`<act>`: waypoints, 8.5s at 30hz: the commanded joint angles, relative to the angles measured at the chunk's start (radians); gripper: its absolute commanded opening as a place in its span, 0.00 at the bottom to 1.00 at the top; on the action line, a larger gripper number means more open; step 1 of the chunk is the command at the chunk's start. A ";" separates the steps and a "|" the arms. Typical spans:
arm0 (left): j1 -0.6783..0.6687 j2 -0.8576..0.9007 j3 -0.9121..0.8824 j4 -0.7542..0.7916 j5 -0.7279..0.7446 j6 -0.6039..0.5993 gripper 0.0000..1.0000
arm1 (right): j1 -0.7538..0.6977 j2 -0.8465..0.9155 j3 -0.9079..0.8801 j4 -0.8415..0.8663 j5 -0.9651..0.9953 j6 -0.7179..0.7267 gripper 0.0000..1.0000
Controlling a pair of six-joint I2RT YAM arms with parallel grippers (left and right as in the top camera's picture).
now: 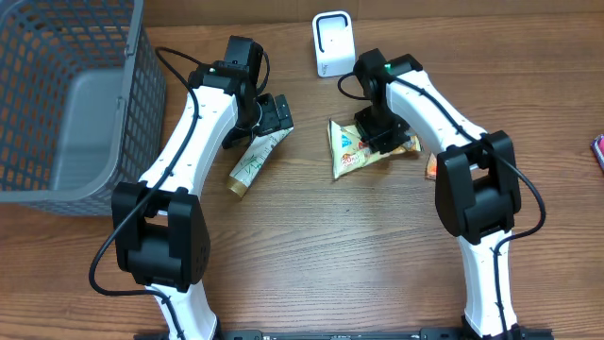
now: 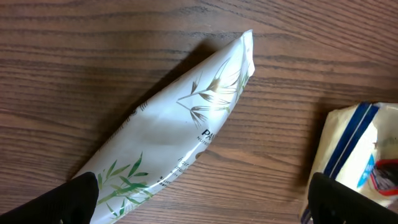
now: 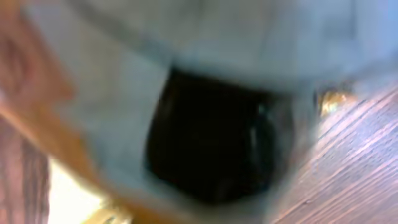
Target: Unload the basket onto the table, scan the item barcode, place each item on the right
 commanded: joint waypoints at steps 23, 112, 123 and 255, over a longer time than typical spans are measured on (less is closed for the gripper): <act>-0.006 -0.003 0.019 0.002 -0.007 0.019 1.00 | -0.290 -0.013 0.112 -0.153 -1.320 -1.431 0.04; -0.007 -0.003 0.019 0.002 -0.007 0.019 1.00 | -0.024 0.044 0.110 1.091 0.236 -0.518 0.04; -0.007 -0.003 0.019 0.002 -0.007 0.019 1.00 | -0.230 -0.255 0.151 0.790 0.288 -0.621 0.04; -0.007 -0.003 0.019 0.002 -0.007 0.019 1.00 | -0.520 -0.507 -0.880 0.618 -0.243 -0.997 0.50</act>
